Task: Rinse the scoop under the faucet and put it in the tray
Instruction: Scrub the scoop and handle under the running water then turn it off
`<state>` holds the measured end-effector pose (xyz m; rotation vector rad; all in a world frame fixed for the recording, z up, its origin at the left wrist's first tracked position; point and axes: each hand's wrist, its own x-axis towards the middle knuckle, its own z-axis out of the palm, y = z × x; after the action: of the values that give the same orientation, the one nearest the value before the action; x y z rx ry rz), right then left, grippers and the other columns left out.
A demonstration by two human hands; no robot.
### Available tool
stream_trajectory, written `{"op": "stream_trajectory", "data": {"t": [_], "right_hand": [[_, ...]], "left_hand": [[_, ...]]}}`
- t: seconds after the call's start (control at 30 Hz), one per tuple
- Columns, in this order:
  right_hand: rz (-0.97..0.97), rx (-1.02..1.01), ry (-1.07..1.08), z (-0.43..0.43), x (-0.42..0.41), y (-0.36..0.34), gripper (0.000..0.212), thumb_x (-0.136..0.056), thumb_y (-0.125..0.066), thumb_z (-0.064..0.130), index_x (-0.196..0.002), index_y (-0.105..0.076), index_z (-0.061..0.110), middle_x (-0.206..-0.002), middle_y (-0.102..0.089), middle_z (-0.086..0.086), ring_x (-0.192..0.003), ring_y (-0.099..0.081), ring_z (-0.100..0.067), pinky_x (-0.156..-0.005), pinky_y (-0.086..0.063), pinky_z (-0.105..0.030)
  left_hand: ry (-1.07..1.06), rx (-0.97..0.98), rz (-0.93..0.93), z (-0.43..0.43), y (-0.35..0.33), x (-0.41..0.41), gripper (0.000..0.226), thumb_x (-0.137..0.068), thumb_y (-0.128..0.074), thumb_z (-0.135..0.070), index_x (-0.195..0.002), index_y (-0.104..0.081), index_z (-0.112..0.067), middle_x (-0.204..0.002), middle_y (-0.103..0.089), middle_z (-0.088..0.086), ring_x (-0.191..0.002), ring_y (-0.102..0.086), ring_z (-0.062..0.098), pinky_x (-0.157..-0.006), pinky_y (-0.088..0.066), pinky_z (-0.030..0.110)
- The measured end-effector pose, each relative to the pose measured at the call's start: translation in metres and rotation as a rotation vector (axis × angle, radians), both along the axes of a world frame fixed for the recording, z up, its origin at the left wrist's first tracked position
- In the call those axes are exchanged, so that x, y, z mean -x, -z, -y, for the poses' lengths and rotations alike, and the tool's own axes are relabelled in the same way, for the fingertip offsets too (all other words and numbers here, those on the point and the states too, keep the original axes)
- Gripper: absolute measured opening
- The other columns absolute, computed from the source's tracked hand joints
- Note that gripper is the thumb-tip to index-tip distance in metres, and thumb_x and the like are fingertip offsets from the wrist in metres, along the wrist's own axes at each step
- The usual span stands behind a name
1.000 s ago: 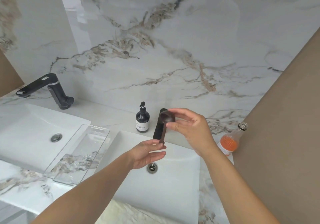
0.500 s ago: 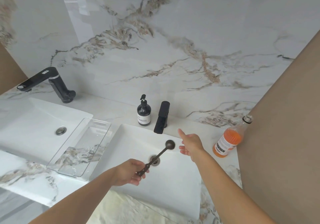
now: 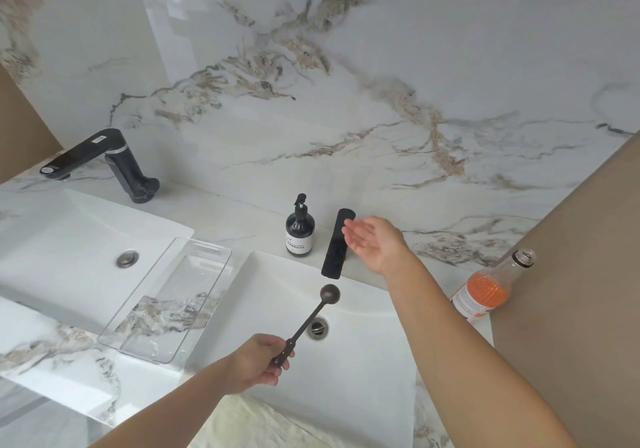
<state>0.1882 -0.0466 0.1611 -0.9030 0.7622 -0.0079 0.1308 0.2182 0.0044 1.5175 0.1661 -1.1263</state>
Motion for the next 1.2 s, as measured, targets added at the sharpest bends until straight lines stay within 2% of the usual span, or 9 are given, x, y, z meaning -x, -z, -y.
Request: {"op": "stream_trajectory", "data": {"t": [0.13, 0.3, 0.5, 0.63, 0.73, 0.8, 0.93, 1.03, 1.2], "right_hand": [[-0.149, 0.196, -0.014, -0.004, -0.007, 0.004, 0.019, -0.091, -0.06, 0.012, -0.106, -0.054, 0.001, -0.111, -0.059, -0.024, -0.077, -0.063, -0.031, -0.064, -0.057, -0.036], [-0.066, -0.129, -0.018, -0.016, -0.005, 0.019, 0.049, -0.089, -0.061, 0.005, -0.131, -0.04, -0.009, -0.112, -0.062, -0.036, -0.098, -0.067, -0.041, -0.09, -0.057, -0.044], [0.042, -0.141, 0.04, -0.005, -0.019, 0.026, 0.035, -0.091, -0.061, 0.013, -0.113, -0.05, -0.01, -0.101, -0.068, -0.03, -0.085, -0.071, -0.037, -0.078, -0.06, -0.04], [-0.21, 0.219, 0.088, -0.001, -0.006, 0.076, 0.016, -0.093, -0.05, 0.01, -0.098, -0.063, 0.001, -0.082, -0.066, -0.013, -0.068, -0.063, -0.025, -0.057, -0.05, -0.03], [-0.338, 0.168, -0.192, -0.02, 0.02, 0.119, 0.014, -0.095, -0.056, 0.016, -0.107, -0.062, 0.013, -0.1, -0.063, -0.013, -0.091, -0.064, -0.029, -0.074, -0.056, -0.038], [-0.239, 0.052, -0.291, -0.028, 0.027, 0.133, 0.012, -0.094, -0.06, 0.009, -0.105, -0.063, 0.006, -0.095, -0.064, -0.016, -0.087, -0.068, -0.033, -0.089, -0.058, -0.045], [-0.095, 0.025, -0.263, -0.032, 0.023, 0.134, 0.021, -0.085, -0.069, -0.005, -0.105, -0.063, -0.006, -0.088, -0.067, -0.022, -0.083, -0.069, -0.038, -0.082, -0.061, -0.045], [0.002, -0.066, -0.252, -0.036, 0.019, 0.131, 0.023, -0.084, -0.065, -0.013, -0.105, -0.062, -0.005, -0.094, -0.069, -0.024, -0.088, -0.07, -0.036, -0.084, -0.059, -0.042], [-0.074, 0.027, -0.21, -0.033, 0.022, 0.138, 0.004, -0.091, -0.063, 0.0, -0.091, -0.062, -0.005, -0.087, -0.059, -0.022, -0.076, -0.06, -0.034, -0.086, -0.06, -0.042]], "left_hand": [[-0.04, 0.019, -0.024, 0.002, 0.005, -0.003, 0.035, -0.105, -0.043, -0.021, -0.092, -0.069, -0.002, -0.07, -0.062, 0.008, -0.053, -0.05, 0.017, -0.051, -0.046, 0.027], [-0.047, 0.023, -0.022, 0.004, 0.01, -0.004, 0.035, -0.105, -0.043, -0.022, -0.092, -0.069, -0.002, -0.068, -0.064, 0.007, -0.052, -0.051, 0.017, -0.051, -0.048, 0.027], [-0.037, 0.009, -0.026, -0.004, 0.011, -0.001, 0.035, -0.105, -0.042, -0.022, -0.091, -0.069, -0.004, -0.069, -0.063, 0.007, -0.053, -0.05, 0.017, -0.052, -0.049, 0.027], [-0.027, 0.035, -0.026, -0.007, 0.01, 0.0, 0.034, -0.105, -0.042, -0.022, -0.092, -0.068, -0.004, -0.069, -0.063, 0.006, -0.053, -0.051, 0.016, -0.052, -0.049, 0.027], [0.006, 0.063, -0.033, -0.005, 0.009, 0.002, 0.034, -0.105, -0.043, -0.022, -0.092, -0.069, -0.006, -0.072, -0.063, 0.008, -0.055, -0.051, 0.017, -0.054, -0.05, 0.028], [0.033, 0.061, -0.029, -0.001, 0.008, 0.002, 0.034, -0.105, -0.042, -0.021, -0.091, -0.07, -0.007, -0.074, -0.064, 0.009, -0.056, -0.051, 0.018, -0.056, -0.051, 0.03], [-0.041, 0.025, -0.128, 0.01, 0.0, -0.003, 0.033, -0.104, -0.043, -0.024, -0.093, -0.066, -0.005, -0.077, -0.064, 0.01, -0.058, -0.061, 0.024, -0.059, -0.055, 0.034], [-0.036, -0.05, -0.118, 0.027, -0.007, -0.007, 0.036, -0.104, -0.038, -0.036, -0.09, -0.059, -0.011, -0.062, -0.051, 0.002, -0.043, -0.042, 0.018, -0.045, -0.04, 0.023], [0.007, -0.158, -0.04, 0.044, -0.003, -0.01, 0.04, -0.102, -0.036, -0.044, -0.074, -0.047, -0.017, -0.052, -0.033, -0.005, -0.04, -0.022, 0.015, -0.045, -0.021, 0.021]]}}
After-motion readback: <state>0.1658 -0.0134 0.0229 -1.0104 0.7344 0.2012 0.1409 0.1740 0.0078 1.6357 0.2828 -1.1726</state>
